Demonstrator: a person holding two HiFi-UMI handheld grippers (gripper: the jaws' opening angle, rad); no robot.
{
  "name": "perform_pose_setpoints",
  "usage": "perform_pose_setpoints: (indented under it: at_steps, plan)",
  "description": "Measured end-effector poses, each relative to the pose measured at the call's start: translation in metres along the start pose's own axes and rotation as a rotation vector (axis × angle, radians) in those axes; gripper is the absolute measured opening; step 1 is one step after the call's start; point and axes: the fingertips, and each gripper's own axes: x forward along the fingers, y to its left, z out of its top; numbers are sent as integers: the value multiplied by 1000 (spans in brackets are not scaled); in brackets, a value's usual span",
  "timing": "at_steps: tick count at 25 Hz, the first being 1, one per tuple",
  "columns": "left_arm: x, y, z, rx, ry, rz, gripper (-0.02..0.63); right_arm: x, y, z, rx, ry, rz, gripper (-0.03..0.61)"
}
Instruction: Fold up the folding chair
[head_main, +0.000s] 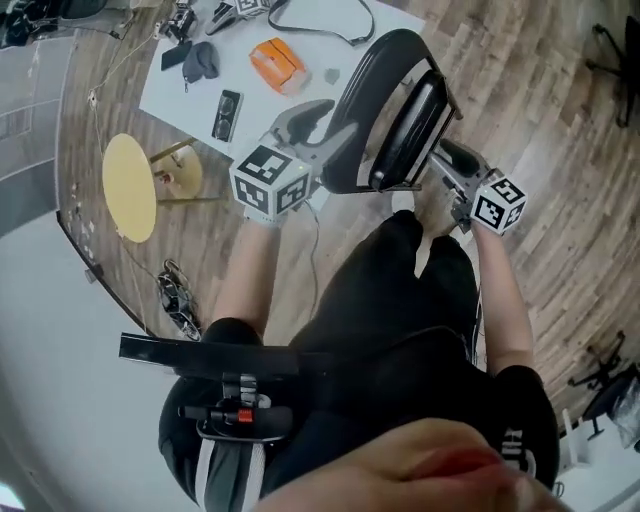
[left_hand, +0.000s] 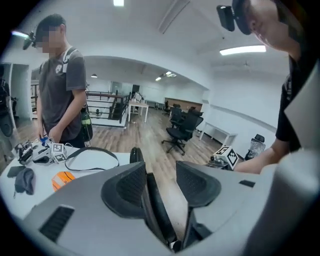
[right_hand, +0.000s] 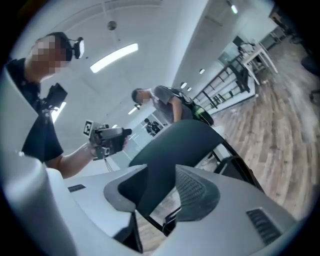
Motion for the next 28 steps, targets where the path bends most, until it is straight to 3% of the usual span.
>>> perform_pose_setpoints:
  at_steps: [1,3,5,7,10,14,20,28]
  plan:
    - [-9,-17,0,-3,-35,-23,176,-9,28,9,-59,-13,30,145]
    - [-29,-59,-1,-27,-120,-123,35,-25,82,25,-162,-34,71,56]
    - [-44,-106,-1,-68,-204,-238,6,-36,123,39,-243,-42,103,17]
    - [-54,-141,-5,-90,-243,-269,5,-44,157,50,-315,-30,117,11]
    - [-64,-169,-9,-92,-272,-200,5,-56,193,59,-442,19,93,11]
    - [-81,-176,10,-84,-382,-82,6,-63,225,77,-561,28,120,11]
    - [-98,-183,34,-60,-466,7,5,-77,253,100,-609,-26,153,11]
    - [-102,-203,36,-32,-458,16,6,-92,266,102,-632,-28,170,11]
